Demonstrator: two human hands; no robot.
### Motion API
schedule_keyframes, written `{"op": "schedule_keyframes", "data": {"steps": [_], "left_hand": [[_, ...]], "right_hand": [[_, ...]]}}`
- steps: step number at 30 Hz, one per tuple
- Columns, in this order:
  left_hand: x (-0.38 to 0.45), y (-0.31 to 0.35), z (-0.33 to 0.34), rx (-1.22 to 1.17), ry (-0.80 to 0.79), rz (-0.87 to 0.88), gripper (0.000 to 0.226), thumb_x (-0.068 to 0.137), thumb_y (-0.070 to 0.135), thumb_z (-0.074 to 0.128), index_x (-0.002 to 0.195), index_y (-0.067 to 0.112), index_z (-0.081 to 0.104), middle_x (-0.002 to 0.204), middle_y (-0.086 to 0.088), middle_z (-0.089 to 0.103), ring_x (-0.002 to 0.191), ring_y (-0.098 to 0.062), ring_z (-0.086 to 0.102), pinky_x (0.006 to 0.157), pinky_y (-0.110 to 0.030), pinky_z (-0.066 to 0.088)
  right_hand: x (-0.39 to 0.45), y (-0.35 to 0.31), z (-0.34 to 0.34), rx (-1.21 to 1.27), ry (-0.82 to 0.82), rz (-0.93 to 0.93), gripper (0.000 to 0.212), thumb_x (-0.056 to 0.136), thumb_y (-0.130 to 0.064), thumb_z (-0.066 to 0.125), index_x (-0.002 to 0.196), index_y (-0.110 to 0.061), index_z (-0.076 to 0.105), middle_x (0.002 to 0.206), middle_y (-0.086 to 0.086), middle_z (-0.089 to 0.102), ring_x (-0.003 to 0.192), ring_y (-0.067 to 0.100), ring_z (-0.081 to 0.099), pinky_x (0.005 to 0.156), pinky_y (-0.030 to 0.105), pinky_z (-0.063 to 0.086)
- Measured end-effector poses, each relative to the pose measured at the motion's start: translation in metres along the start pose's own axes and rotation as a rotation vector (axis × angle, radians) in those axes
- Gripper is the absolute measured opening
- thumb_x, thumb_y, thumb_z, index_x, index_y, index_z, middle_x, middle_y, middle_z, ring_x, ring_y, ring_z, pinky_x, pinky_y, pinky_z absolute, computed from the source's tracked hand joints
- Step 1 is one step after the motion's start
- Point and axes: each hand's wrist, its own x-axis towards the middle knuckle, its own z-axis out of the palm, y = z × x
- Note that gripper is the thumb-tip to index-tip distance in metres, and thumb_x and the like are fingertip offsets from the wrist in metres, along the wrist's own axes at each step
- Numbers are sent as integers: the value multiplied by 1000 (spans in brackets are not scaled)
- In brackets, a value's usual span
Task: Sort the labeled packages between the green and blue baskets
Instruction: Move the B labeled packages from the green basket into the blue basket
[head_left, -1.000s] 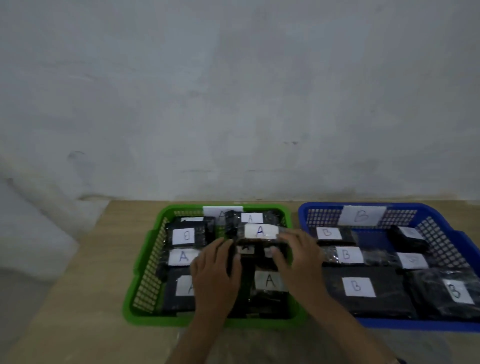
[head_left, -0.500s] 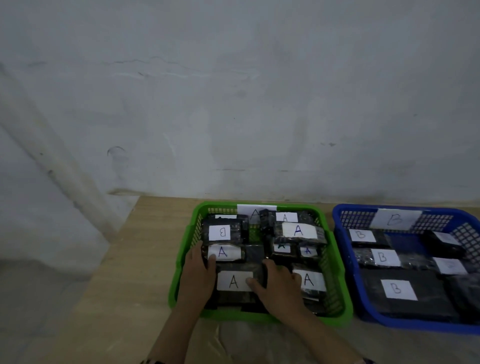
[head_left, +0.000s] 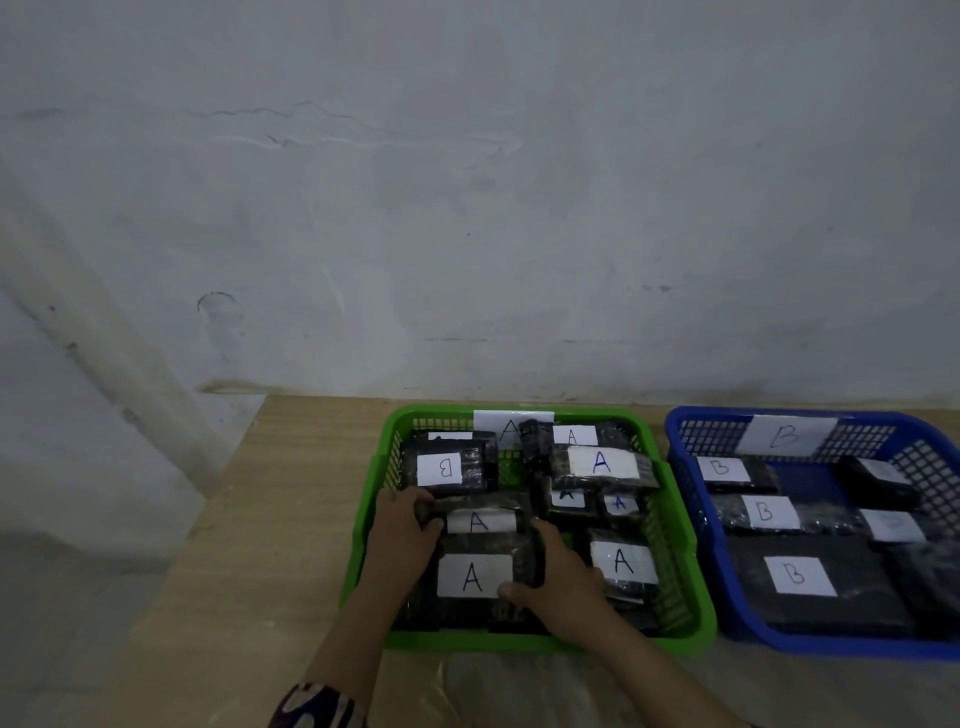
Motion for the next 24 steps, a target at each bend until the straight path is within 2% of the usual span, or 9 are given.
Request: {"op": "schedule_keyframes", "data": {"steps": [2, 5, 7, 10, 12, 16, 18, 20, 24], "left_hand": [[1, -1, 1, -10, -18, 27, 36, 84, 11, 61, 118, 10, 51, 124, -14, 42, 97, -19, 47, 84, -21, 34], [3, -1, 3, 47, -95, 85, 41, 89, 18, 54, 129, 16, 46, 132, -9, 42, 116, -22, 46, 92, -23, 34], [6, 0, 3, 97, -125, 105, 37, 90, 19, 52, 127, 16, 49, 131, -9, 44, 118, -21, 46, 95, -24, 33], [12, 0, 1, 110, -130, 92, 27, 91, 18, 51, 116, 10, 55, 122, -11, 52, 108, -22, 51, 85, -24, 36], [16, 1, -1, 82, -130, 67, 20, 91, 16, 51, 108, 8, 56, 114, -12, 60, 97, -20, 53, 78, -24, 37], [17, 3, -4, 7, -33, 49, 8, 90, 15, 52, 94, 9, 57, 97, -9, 65, 81, -17, 53, 67, -25, 38], [16, 4, -6, -2, 36, 78, 7, 91, 14, 49, 87, 14, 55, 86, -3, 61, 67, -12, 51, 54, -19, 34], [16, 4, -8, 30, 55, 110, 13, 92, 12, 46, 89, 14, 58, 82, 0, 57, 63, -9, 47, 49, -11, 28], [14, 3, -8, 143, 12, 155, 21, 94, 10, 41, 95, 6, 61, 93, -11, 65, 72, -14, 48, 55, -22, 31]], "right_hand": [[-1, 1, -2, 50, -5, 9, 65, 79, -39, 65, 132, -32, 29, 133, -1, 52, 124, 24, 43, 109, 42, 25], [-3, -1, -5, 126, 10, 21, 38, 81, -28, 65, 111, -31, 43, 114, -1, 58, 109, 22, 51, 100, 42, 40], [-5, -2, -8, 168, 8, -2, 26, 82, -23, 64, 100, -29, 46, 105, -3, 57, 95, 14, 54, 82, 29, 48], [-6, -5, -16, 183, -8, -34, 15, 87, -22, 58, 96, -27, 47, 103, -4, 59, 85, 7, 52, 60, 13, 40], [-7, -5, -26, 177, 15, -47, 12, 90, -21, 54, 97, -27, 46, 99, -7, 55, 80, 5, 51, 60, 14, 40], [-11, -3, -50, 293, 173, -12, 11, 91, -14, 49, 98, -23, 48, 91, -6, 56, 79, 12, 58, 72, 38, 56], [-13, -1, -59, 381, 277, 11, 12, 91, -13, 48, 96, -24, 48, 85, -7, 56, 73, 8, 55, 60, 33, 53], [-13, 1, -65, 462, 385, 13, 13, 91, -12, 48, 95, -25, 47, 82, -8, 56, 72, 3, 53, 55, 23, 42], [-15, 1, -67, 536, 498, -3, 13, 91, -12, 49, 97, -23, 47, 82, -6, 56, 72, 1, 52, 55, 19, 37]]}}
